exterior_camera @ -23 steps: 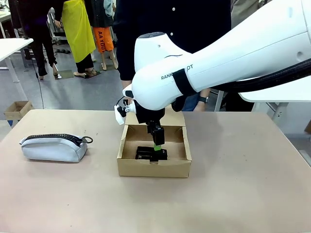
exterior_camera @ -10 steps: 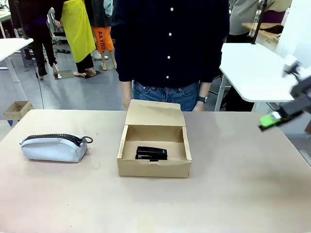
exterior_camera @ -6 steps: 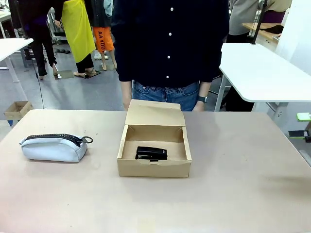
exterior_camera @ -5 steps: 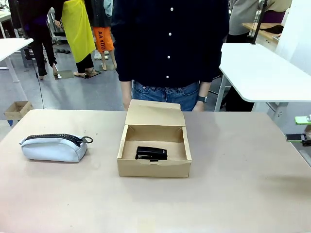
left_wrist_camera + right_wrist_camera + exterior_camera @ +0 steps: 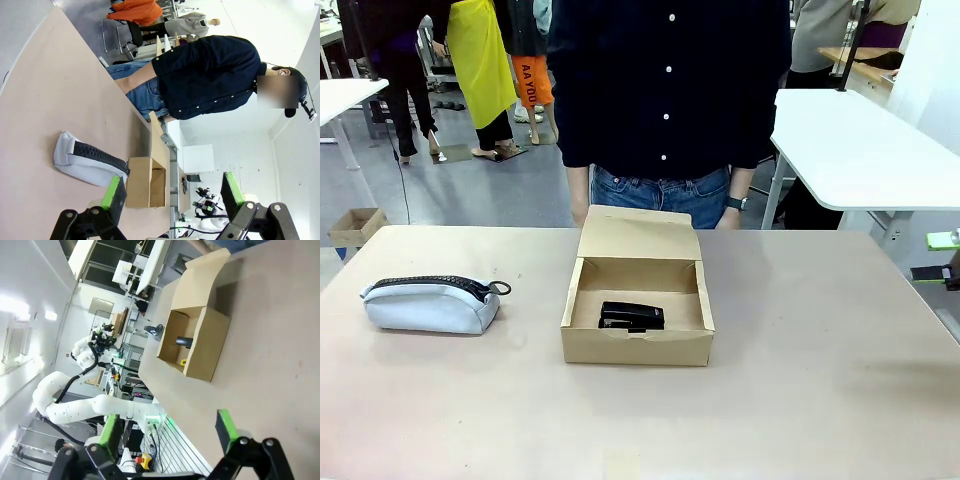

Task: Pack the items into the box.
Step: Pick up the item specified by the human and place it in the Mailer Box, then close the Mailer Box.

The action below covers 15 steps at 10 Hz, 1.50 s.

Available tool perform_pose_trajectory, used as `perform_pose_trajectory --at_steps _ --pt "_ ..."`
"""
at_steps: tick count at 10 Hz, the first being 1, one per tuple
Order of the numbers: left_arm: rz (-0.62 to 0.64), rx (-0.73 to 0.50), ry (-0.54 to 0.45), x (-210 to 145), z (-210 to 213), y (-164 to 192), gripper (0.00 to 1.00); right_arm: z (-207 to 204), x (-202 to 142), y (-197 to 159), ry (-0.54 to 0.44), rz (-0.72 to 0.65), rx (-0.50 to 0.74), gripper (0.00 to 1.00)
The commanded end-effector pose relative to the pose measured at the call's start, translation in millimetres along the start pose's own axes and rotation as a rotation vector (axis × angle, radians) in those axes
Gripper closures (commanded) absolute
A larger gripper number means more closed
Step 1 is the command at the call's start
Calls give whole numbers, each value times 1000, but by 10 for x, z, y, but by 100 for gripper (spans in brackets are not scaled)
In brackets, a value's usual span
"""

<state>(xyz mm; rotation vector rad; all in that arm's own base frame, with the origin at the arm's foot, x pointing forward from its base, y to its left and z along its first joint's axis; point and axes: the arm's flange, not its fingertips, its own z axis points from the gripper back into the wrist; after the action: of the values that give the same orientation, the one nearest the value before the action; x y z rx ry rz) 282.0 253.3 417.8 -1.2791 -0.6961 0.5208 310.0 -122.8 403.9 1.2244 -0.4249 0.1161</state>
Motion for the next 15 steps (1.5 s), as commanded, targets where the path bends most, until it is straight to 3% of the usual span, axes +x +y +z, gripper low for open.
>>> perform_pose_trajectory --at_steps 1,15 --pt "-17 -23 -11 7 -2 -8 0 20 -12 35 -2 -13 6 0" --pt "-17 -23 -11 7 -2 -8 0 20 -12 35 -2 -13 6 0"
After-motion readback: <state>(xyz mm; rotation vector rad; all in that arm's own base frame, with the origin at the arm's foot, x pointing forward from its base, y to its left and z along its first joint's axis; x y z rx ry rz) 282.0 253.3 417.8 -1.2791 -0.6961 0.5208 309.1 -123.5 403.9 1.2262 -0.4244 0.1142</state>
